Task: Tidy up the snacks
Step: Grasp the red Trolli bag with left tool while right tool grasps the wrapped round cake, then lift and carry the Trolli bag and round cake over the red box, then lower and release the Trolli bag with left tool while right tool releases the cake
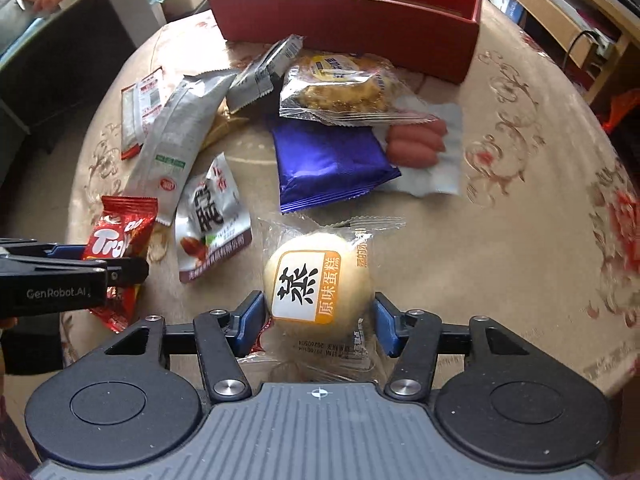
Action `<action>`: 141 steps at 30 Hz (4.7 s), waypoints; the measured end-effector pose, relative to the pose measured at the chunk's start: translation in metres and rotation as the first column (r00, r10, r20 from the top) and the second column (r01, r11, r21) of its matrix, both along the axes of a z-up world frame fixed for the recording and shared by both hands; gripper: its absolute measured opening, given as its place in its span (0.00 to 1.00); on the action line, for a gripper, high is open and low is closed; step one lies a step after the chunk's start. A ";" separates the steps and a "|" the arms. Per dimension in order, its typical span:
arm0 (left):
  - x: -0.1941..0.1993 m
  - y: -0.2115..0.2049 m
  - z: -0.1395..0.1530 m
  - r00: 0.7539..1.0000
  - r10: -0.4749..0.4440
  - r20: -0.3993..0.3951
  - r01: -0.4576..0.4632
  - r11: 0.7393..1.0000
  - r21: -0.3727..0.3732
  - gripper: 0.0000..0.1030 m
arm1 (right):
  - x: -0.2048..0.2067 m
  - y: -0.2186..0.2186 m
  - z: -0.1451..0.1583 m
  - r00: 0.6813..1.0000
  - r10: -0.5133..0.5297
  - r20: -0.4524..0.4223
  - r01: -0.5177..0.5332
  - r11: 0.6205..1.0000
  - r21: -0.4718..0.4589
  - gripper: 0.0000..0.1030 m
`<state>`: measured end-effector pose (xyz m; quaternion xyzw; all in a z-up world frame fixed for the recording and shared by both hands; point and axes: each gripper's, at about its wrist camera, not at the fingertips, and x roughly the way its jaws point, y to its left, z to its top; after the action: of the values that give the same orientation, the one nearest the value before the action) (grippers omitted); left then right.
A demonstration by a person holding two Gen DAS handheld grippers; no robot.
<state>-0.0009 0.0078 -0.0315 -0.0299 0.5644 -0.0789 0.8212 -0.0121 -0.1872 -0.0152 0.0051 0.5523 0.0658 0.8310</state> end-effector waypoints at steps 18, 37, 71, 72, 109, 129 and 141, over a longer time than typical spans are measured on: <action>-0.022 -0.027 -0.006 0.991 -0.127 0.033 0.123 0.985 0.120 0.66 | -0.013 0.021 -0.014 0.997 0.081 -0.018 -0.083 0.992 -0.090 0.70; -0.050 -0.016 0.033 0.997 -0.027 0.075 0.023 0.999 0.045 0.45 | -0.057 0.016 0.026 0.993 0.038 0.114 -0.032 0.998 -0.050 0.61; 0.129 -0.085 0.113 0.956 0.002 0.293 -0.002 1.000 -0.001 0.44 | 0.100 -0.036 0.094 0.934 -0.150 0.325 0.152 0.988 0.019 0.61; 0.134 -0.086 0.114 0.955 0.003 0.297 -0.003 1.000 0.000 0.44 | 0.104 -0.037 0.095 0.931 -0.151 0.331 0.154 0.988 0.018 0.61; 0.257 -0.122 0.057 0.969 -0.001 0.248 -0.027 0.994 0.110 0.41 | 0.224 -0.048 0.048 0.961 -0.171 0.218 0.177 0.984 -0.007 0.61; 0.263 -0.125 0.037 0.981 -0.005 0.193 -0.020 0.991 0.132 0.44 | 0.232 -0.048 0.030 0.973 -0.161 0.168 0.172 0.984 -0.051 0.63; 0.258 -0.116 0.049 0.978 0.015 0.206 -0.037 0.994 0.104 0.46 | 0.227 -0.048 0.040 0.964 -0.164 0.207 0.180 0.982 -0.059 0.69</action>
<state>0.2573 -0.1083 0.0178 0.0153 0.4797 -0.0402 0.8764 0.2146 -0.2353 0.0246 0.0144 0.4649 -0.0277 0.8848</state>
